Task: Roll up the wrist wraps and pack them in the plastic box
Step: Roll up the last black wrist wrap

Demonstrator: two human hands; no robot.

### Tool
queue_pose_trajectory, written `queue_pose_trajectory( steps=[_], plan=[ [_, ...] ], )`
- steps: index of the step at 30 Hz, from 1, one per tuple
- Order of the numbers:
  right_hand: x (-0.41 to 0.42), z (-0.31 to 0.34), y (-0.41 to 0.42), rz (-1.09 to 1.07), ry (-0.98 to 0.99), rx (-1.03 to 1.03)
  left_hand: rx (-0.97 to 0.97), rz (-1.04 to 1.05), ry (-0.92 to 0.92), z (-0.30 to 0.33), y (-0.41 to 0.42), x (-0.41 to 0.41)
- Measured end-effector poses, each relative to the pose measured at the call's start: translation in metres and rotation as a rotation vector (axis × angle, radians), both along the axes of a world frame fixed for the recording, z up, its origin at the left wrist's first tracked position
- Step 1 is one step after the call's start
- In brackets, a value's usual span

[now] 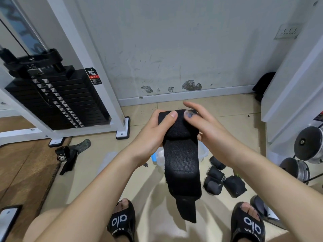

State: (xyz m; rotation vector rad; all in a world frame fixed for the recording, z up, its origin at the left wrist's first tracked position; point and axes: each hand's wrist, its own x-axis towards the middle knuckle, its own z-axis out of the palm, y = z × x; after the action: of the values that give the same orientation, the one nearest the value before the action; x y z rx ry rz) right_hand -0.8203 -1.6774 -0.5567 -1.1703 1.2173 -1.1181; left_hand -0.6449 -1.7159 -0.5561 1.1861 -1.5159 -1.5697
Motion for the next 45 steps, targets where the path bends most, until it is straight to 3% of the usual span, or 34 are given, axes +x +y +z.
queue_pose_trajectory(
  steps=[4, 11, 17, 23, 29, 38, 45],
  plan=[
    [0.007, 0.005, -0.007, -0.234, -0.112, 0.035, -0.072, -0.006, -0.056, -0.002, 0.003, -0.005],
    [0.024, -0.005, -0.010, -0.473, -0.064, 0.086, -0.032, -0.042, -0.064, -0.018, 0.013, -0.023],
    [0.020, -0.009, -0.015, -0.344, -0.053, 0.147, 0.005, -0.021, 0.017, -0.018, 0.008, -0.016],
    [0.007, -0.002, -0.013, -0.120, 0.056, 0.179, -0.102, -0.019, 0.027, -0.010, -0.003, -0.004],
    [0.009, 0.004, -0.011, -0.128, 0.009, 0.082, -0.133, 0.041, 0.020, -0.009, -0.003, -0.005],
    [0.008, 0.001, -0.012, -0.151, 0.005, -0.055, 0.087, -0.071, -0.059, -0.005, -0.007, -0.006],
    [0.004, -0.003, -0.005, -0.073, 0.143, -0.248, 0.168, -0.035, 0.129, 0.005, -0.005, -0.006]
  ],
)
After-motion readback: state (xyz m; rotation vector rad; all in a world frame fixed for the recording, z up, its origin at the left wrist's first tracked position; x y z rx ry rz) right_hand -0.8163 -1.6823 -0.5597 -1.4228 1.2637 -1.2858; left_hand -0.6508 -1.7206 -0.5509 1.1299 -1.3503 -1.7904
